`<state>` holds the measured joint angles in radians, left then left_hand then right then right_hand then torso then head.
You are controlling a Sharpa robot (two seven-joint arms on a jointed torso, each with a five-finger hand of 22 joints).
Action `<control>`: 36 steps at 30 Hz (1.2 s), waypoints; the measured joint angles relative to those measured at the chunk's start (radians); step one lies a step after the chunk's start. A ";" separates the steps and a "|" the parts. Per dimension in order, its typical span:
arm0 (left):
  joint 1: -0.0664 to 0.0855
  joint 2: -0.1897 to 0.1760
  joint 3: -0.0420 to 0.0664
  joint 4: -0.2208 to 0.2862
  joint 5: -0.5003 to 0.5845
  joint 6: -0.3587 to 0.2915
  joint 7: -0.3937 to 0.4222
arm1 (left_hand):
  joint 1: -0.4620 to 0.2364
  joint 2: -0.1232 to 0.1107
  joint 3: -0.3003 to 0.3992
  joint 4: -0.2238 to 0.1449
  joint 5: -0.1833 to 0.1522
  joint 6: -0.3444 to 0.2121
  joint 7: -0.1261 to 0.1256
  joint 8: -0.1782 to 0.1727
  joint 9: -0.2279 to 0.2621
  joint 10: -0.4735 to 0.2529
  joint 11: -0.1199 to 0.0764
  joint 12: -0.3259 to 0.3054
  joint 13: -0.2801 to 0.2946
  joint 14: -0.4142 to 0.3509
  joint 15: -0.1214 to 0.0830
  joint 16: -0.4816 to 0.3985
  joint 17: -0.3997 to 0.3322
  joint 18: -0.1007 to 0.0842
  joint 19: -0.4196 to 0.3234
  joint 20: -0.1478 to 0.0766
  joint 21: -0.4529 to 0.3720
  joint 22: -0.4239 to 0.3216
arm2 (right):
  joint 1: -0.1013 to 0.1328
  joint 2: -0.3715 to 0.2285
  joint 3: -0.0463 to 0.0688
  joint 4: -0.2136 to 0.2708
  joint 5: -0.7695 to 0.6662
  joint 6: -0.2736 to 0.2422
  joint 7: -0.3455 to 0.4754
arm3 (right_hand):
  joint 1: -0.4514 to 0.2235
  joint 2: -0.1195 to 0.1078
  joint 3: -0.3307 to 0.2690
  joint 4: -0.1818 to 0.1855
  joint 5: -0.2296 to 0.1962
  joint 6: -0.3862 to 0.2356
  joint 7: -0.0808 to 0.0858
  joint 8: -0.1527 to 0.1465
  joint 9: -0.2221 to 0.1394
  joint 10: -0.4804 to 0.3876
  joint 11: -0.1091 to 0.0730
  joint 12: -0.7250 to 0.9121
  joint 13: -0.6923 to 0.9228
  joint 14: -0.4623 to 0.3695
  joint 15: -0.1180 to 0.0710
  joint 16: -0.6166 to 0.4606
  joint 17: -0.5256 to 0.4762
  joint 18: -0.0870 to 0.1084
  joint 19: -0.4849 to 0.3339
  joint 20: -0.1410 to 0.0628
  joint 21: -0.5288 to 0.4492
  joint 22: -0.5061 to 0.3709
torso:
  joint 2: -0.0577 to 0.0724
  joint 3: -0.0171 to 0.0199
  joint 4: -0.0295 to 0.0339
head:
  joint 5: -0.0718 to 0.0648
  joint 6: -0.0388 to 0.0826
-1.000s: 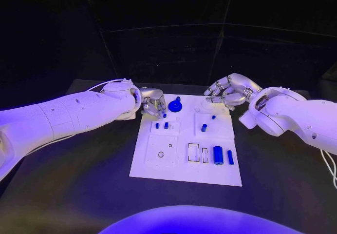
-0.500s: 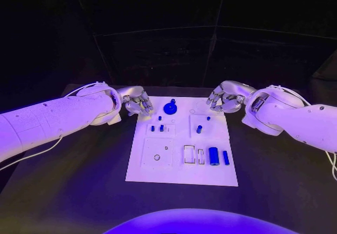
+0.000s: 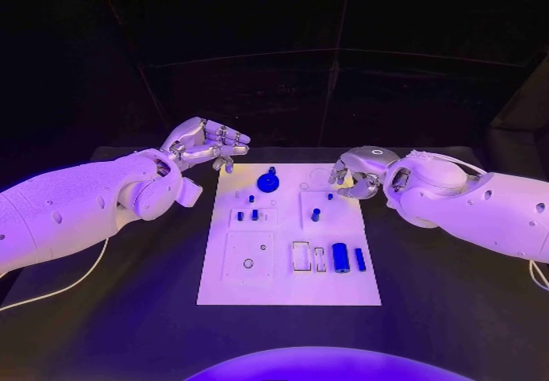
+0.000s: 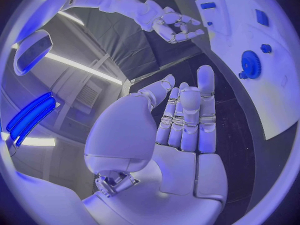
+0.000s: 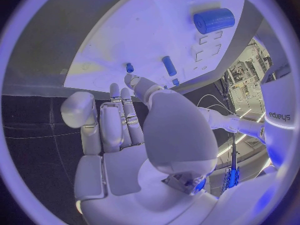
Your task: Assemble the parts on the task board
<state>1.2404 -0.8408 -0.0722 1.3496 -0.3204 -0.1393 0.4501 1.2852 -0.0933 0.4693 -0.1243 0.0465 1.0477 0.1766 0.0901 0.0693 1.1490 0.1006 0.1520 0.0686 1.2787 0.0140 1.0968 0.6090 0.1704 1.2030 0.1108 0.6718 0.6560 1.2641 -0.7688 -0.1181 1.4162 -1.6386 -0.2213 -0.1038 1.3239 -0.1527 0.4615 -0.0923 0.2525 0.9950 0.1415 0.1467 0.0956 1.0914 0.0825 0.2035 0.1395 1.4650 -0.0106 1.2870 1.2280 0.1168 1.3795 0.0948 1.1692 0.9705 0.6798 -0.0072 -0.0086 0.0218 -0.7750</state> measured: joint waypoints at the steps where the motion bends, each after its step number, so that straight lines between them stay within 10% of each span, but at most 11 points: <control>1: 0.000 -0.002 0.000 0.004 0.025 0.000 0.008 | 0.000 0.000 -0.002 0.002 0.000 0.000 0.000 0.000 0.000 0.000 0.000 0.000 0.000 -0.001 -0.001 0.000 -0.002 0.000 0.000 0.000 -0.002 -0.001 | -0.002 0.002 0.000 -0.001 -0.005 0.001 0.000 | 0.000 0.000 0.003 0.001 0.000 0.000 0.000 -0.004 -0.001 0.000 0.000 -0.004 -0.004 0.002 0.002 0.000 -0.001 0.000 0.000 0.000 0.000 0.000 | 0.000 0.0000 0.0001 | -0.001 0.001; 36: -0.001 -0.013 -0.001 0.032 0.208 -0.006 0.062 | -0.004 0.004 -0.015 0.000 0.000 0.003 -0.003 0.000 0.000 0.000 0.000 0.004 0.000 -0.016 -0.001 -0.025 -0.041 0.000 -0.003 0.003 -0.014 -0.009 | -0.043 0.055 0.003 -0.054 -0.028 0.031 0.017 | 0.016 0.033 0.100 -0.014 -0.087 0.101 0.006 -0.031 -0.008 0.097 -0.007 -0.031 -0.074 0.000 0.007 0.012 0.006 0.000 0.015 0.004 0.027 0.038 | 0.001 0.0002 0.0002 | -0.003 -0.007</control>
<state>1.2391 -0.8536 -0.0729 1.3817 -0.1126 -0.1454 0.5118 1.2815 -0.0895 0.4547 -0.1247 0.0465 1.0508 0.1732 0.0900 0.0695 1.1489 0.1004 0.1556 0.0688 1.2631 0.0128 1.0718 0.5677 0.1700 1.1997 0.1140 0.6582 0.6472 1.2208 -0.7134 -0.1155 1.3627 -1.6671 -0.1901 -0.0864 1.3400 -0.1201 0.5610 -0.1061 0.1657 1.0960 0.1475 0.1160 0.0875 1.1884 0.0750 0.1721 0.0659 1.4649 -0.0035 1.2986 1.2339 0.1167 1.3946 0.0985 1.1958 1.0083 0.6805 -0.0070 -0.0084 0.0184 -0.7825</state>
